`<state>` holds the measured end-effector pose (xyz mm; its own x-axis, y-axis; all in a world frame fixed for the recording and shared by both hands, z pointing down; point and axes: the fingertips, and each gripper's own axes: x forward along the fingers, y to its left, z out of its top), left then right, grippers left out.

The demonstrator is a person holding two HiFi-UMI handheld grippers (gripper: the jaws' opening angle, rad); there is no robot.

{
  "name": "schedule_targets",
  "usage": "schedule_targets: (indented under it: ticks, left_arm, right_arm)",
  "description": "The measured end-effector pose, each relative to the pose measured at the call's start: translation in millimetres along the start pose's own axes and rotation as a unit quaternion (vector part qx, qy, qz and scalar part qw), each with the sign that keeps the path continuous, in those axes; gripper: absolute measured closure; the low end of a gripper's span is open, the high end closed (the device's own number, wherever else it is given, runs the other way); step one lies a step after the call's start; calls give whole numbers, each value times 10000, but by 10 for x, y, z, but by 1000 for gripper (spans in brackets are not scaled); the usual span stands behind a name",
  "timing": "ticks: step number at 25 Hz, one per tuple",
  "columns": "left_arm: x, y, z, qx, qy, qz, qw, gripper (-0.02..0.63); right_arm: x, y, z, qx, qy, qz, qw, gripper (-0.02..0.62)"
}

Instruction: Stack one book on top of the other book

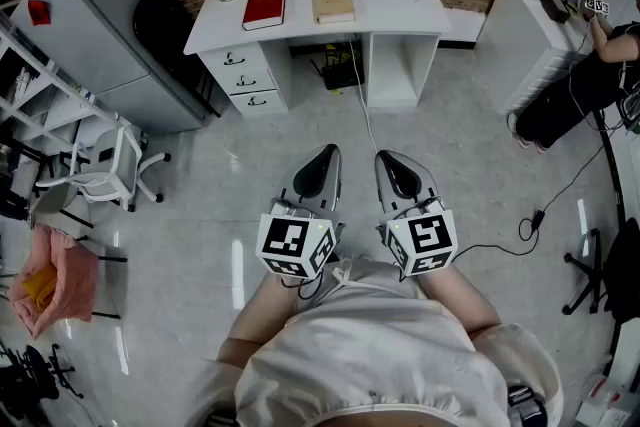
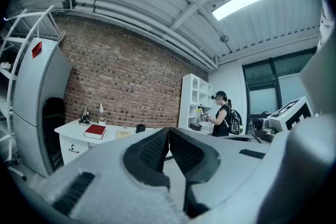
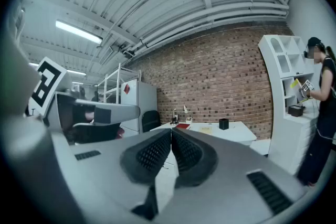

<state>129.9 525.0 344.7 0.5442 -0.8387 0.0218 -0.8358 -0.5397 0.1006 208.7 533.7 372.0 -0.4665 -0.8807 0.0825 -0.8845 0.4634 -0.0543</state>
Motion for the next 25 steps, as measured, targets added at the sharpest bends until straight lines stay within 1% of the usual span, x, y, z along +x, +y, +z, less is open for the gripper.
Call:
schedule_targets:
  ticks: [10, 14, 20, 25]
  left_arm:
    - [67, 94, -67, -125, 120, 75, 9998, 586]
    - [69, 96, -128, -207, 206, 135, 9995, 586]
    - [64, 92, -293, -301, 373, 221, 9986, 586]
    - [198, 231, -403, -335, 487, 200, 9980, 586]
  right_arm:
    - [44, -15, -68, 15, 139, 13, 9999, 566]
    - [46, -66, -79, 206, 105, -54, 9997, 566]
    - [67, -97, -231, 362, 254, -15, 9990, 566]
    - [234, -152, -333, 445, 345, -35, 9984, 566]
